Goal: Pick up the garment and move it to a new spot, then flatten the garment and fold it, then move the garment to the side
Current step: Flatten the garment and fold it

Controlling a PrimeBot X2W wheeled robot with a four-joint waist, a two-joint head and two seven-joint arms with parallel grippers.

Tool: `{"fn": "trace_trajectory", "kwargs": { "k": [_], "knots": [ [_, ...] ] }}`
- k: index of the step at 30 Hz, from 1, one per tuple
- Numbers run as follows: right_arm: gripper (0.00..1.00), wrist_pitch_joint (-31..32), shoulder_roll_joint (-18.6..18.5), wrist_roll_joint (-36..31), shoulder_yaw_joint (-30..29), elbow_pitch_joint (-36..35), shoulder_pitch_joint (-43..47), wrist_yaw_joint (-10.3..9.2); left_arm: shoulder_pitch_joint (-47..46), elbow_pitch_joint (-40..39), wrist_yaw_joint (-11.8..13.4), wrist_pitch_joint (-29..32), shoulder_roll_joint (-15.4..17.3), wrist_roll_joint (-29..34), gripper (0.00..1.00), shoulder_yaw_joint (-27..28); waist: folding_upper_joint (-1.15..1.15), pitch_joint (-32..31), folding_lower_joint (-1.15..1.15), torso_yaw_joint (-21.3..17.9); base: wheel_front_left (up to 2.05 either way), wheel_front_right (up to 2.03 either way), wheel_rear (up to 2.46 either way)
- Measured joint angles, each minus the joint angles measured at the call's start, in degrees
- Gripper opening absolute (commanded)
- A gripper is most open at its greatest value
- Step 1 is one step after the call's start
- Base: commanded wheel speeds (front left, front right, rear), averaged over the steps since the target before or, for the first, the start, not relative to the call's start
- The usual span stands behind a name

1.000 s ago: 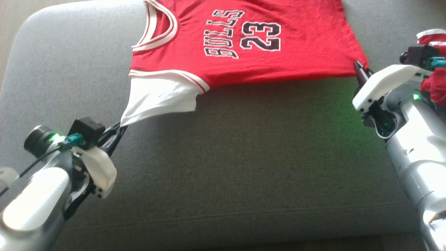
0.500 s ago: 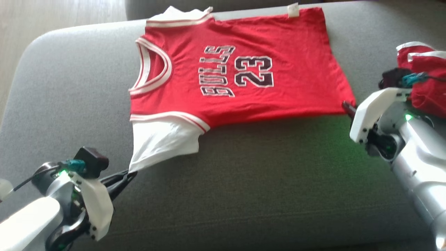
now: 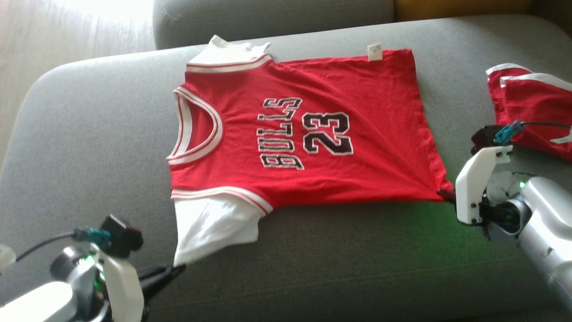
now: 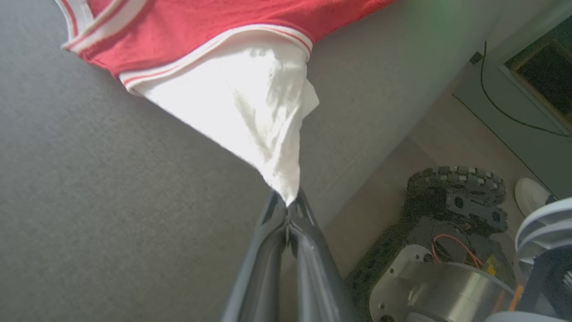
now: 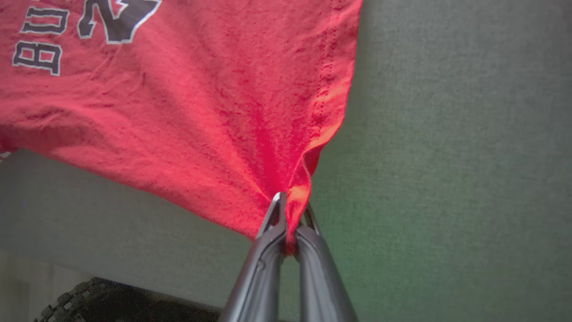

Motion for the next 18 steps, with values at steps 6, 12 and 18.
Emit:
{"fn": "trace_trajectory", "kwargs": {
  "k": [6,12,18],
  "knots": [
    [0.0,3.66,-2.34,2.22,1.03,-3.86,2.48,0.0,1.9,-2.45,0.01,1.47,2.2,-3.08,0.0,-3.45,0.0,-1.5,0.0,-0.49,0.0,0.0,0.0],
    [0.0,8.89,-5.16,3.19,1.81,-6.61,5.95,0.0,3.55,-6.61,0.01,3.78,3.89,-9.81,0.0,-5.11,0.0,-3.32,0.0,-0.3,0.0,0.0,0.0],
    [0.0,11.43,-6.94,3.97,0.68,-10.47,8.17,0.0,4.8,-9.09,0.01,6.57,5.19,-13.02,0.0,-6.55,0.0,-4.07,0.0,-0.5,0.0,0.0,0.0]
  ]
}}
